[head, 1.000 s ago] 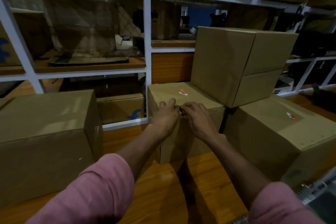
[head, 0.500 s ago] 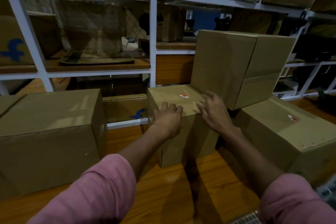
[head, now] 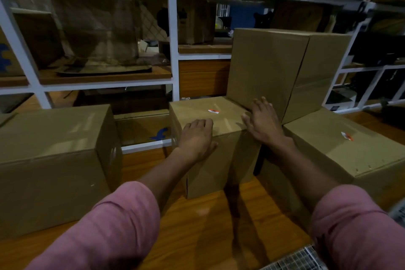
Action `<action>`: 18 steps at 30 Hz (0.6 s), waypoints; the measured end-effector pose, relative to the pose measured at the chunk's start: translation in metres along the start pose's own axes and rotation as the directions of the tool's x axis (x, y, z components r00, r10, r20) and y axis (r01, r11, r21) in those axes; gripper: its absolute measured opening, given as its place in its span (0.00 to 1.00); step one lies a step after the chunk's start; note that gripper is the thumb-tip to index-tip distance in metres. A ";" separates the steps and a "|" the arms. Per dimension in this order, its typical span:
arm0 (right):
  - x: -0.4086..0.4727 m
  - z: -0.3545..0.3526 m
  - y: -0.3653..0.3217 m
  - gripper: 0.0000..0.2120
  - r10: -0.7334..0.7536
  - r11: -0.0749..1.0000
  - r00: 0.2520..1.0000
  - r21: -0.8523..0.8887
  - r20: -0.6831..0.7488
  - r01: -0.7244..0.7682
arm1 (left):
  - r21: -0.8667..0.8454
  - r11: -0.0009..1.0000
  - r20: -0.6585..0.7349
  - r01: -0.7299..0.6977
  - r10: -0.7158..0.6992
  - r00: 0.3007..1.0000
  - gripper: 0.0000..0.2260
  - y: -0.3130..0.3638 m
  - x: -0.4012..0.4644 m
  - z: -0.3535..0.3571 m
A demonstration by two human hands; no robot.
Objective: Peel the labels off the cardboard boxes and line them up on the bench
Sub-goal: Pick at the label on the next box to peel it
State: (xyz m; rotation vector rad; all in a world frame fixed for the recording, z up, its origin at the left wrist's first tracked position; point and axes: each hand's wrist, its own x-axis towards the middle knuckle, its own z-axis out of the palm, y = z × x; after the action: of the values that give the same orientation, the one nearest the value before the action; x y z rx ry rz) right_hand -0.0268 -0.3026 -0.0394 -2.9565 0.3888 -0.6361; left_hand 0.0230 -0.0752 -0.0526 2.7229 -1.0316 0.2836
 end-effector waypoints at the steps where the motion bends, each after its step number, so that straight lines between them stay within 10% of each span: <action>1: 0.001 -0.001 0.002 0.30 0.006 1.000 1.000 -0.001 0.002 -0.006 | 0.005 1.000 -0.004 0.003 -0.003 1.000 0.26 0.000 0.000 0.000; 18: -0.030 0.015 -0.019 0.24 -0.027 0.973 0.984 0.231 0.177 -0.015 | 0.033 0.999 0.071 0.042 -0.044 0.996 0.36 -0.012 -0.022 -0.007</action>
State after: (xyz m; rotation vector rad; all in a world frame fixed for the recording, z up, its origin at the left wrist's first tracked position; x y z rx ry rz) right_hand -0.0424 -0.2756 -0.0620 -2.7619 0.2691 -0.3806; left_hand 0.0144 -0.0507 -0.0533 2.7984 -0.9932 0.1978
